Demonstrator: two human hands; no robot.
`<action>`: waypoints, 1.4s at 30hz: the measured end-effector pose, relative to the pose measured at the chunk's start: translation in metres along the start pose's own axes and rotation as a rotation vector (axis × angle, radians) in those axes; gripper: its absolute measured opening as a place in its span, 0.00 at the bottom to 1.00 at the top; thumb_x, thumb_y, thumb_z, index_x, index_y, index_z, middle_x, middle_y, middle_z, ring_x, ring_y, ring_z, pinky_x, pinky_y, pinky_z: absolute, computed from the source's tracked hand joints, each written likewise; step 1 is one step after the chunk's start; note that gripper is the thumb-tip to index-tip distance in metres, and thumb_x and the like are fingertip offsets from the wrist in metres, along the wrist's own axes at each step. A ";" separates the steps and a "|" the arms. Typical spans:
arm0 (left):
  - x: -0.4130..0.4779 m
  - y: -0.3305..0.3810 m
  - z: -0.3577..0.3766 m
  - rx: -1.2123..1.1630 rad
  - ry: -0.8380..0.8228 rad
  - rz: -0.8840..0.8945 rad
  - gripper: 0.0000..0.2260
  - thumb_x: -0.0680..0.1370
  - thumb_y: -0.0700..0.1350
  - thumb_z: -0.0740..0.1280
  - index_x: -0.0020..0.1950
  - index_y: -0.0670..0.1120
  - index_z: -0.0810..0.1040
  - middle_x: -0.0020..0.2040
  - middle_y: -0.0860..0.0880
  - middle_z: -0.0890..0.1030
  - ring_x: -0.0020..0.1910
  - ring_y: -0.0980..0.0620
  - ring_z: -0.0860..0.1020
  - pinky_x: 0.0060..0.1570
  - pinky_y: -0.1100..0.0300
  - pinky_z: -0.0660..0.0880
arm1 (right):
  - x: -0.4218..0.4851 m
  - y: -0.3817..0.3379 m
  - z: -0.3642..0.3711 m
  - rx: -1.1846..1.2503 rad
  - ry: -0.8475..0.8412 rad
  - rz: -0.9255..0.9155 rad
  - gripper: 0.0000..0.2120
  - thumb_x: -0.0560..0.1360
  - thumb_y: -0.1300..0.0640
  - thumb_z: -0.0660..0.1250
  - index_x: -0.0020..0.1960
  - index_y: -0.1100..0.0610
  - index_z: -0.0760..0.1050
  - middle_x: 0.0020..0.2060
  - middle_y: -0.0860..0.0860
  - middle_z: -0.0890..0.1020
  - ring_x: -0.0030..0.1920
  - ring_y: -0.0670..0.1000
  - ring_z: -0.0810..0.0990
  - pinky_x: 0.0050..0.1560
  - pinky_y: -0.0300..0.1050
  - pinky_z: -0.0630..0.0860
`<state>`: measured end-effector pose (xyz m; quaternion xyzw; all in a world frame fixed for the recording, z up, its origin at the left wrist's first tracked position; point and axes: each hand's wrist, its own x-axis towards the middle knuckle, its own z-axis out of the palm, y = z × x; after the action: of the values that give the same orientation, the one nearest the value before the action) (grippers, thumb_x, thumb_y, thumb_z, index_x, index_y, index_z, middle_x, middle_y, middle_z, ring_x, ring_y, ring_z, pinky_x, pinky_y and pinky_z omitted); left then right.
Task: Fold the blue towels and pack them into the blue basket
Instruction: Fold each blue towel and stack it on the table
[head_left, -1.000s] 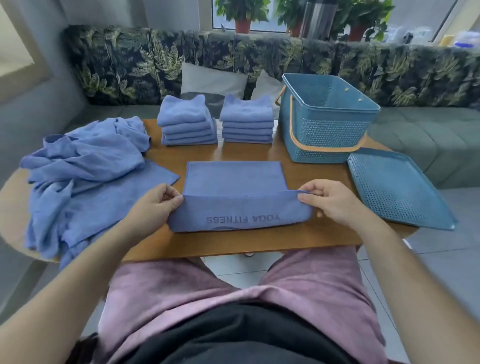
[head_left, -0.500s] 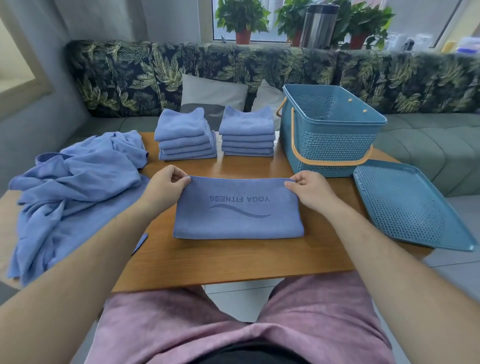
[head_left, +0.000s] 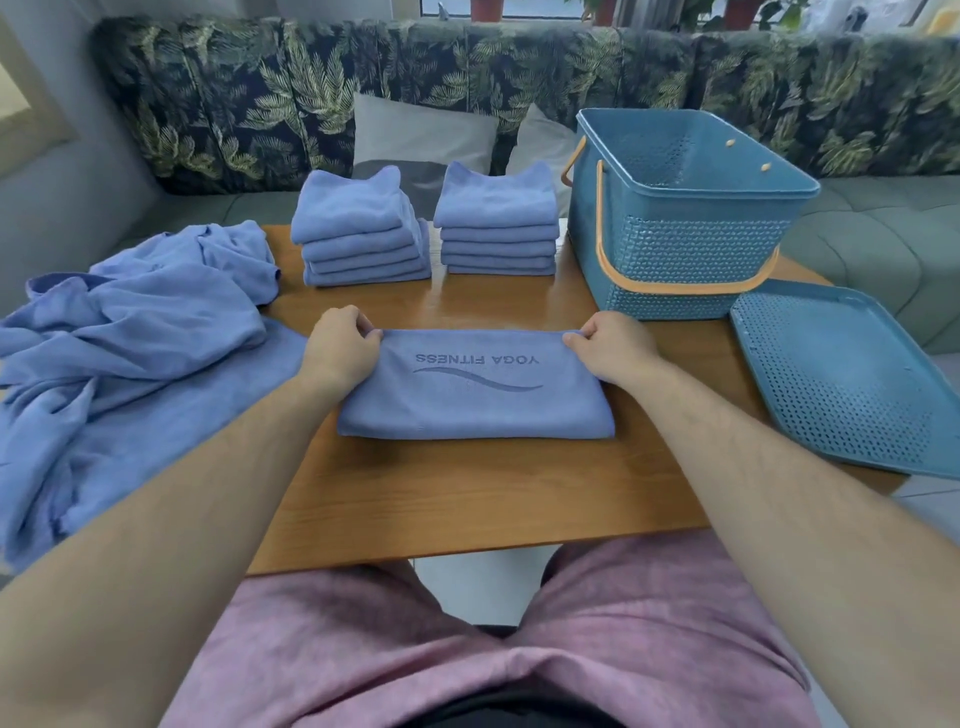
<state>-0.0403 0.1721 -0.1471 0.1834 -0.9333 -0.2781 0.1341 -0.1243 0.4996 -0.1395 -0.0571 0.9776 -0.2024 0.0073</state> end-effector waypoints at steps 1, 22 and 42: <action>-0.001 0.001 0.000 0.015 0.009 -0.008 0.07 0.79 0.46 0.68 0.45 0.43 0.75 0.47 0.44 0.77 0.49 0.42 0.77 0.43 0.54 0.67 | 0.000 -0.002 0.000 -0.015 -0.001 0.014 0.16 0.79 0.45 0.66 0.43 0.57 0.79 0.40 0.52 0.83 0.46 0.58 0.82 0.40 0.47 0.72; -0.061 0.025 0.027 0.359 -0.272 0.211 0.28 0.83 0.64 0.47 0.82 0.57 0.53 0.83 0.54 0.49 0.82 0.51 0.46 0.79 0.50 0.42 | -0.070 -0.044 0.041 -0.229 -0.136 -0.149 0.31 0.83 0.36 0.42 0.83 0.45 0.47 0.83 0.49 0.44 0.82 0.52 0.40 0.80 0.54 0.38; -0.062 0.019 0.015 0.367 -0.307 0.351 0.23 0.85 0.59 0.48 0.81 0.62 0.56 0.82 0.56 0.53 0.81 0.50 0.49 0.79 0.48 0.46 | -0.125 -0.097 0.059 -0.287 0.116 -0.264 0.19 0.81 0.42 0.56 0.67 0.47 0.74 0.66 0.52 0.73 0.64 0.59 0.70 0.60 0.55 0.66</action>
<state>0.0049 0.2193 -0.1578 -0.0037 -0.9948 -0.1019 0.0020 0.0130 0.4019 -0.1566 -0.1735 0.9792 -0.0633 -0.0837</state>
